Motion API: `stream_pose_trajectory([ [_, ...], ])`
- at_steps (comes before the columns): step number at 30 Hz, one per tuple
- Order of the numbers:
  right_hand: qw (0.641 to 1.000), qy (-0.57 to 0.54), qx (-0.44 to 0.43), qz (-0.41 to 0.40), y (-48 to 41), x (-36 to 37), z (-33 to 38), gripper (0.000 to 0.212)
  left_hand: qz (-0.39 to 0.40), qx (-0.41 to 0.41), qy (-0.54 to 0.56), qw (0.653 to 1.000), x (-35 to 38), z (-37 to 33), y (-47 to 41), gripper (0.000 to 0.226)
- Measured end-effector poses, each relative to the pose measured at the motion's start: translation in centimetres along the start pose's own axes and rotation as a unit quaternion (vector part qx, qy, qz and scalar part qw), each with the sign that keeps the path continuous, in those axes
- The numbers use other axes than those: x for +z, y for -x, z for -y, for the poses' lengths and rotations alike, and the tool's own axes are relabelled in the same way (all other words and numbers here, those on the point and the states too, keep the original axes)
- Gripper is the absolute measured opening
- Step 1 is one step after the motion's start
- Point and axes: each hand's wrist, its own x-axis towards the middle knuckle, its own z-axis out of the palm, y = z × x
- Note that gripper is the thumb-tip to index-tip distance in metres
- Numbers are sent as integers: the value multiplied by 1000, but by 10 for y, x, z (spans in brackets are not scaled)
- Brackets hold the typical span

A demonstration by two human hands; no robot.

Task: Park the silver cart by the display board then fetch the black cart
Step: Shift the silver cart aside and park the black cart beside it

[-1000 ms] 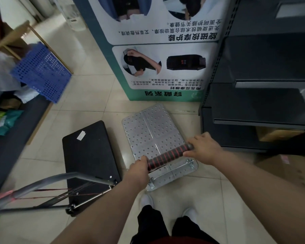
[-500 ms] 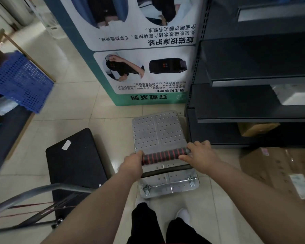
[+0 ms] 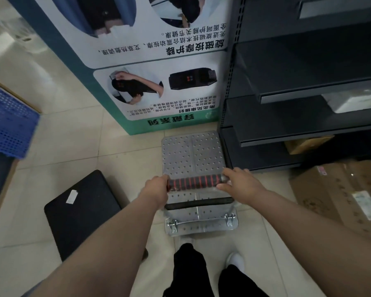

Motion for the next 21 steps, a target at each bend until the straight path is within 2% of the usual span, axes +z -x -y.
stream_pose_trajectory([
  [15, 995, 25, 94, 0, -73, -33, 43, 42, 2, 67, -15, 998, -61, 20, -82, 32],
  [21, 991, 31, 124, -42, -77, -45, 31, 43, 25, 105, 11, 994, -59, -1, -93, 26],
])
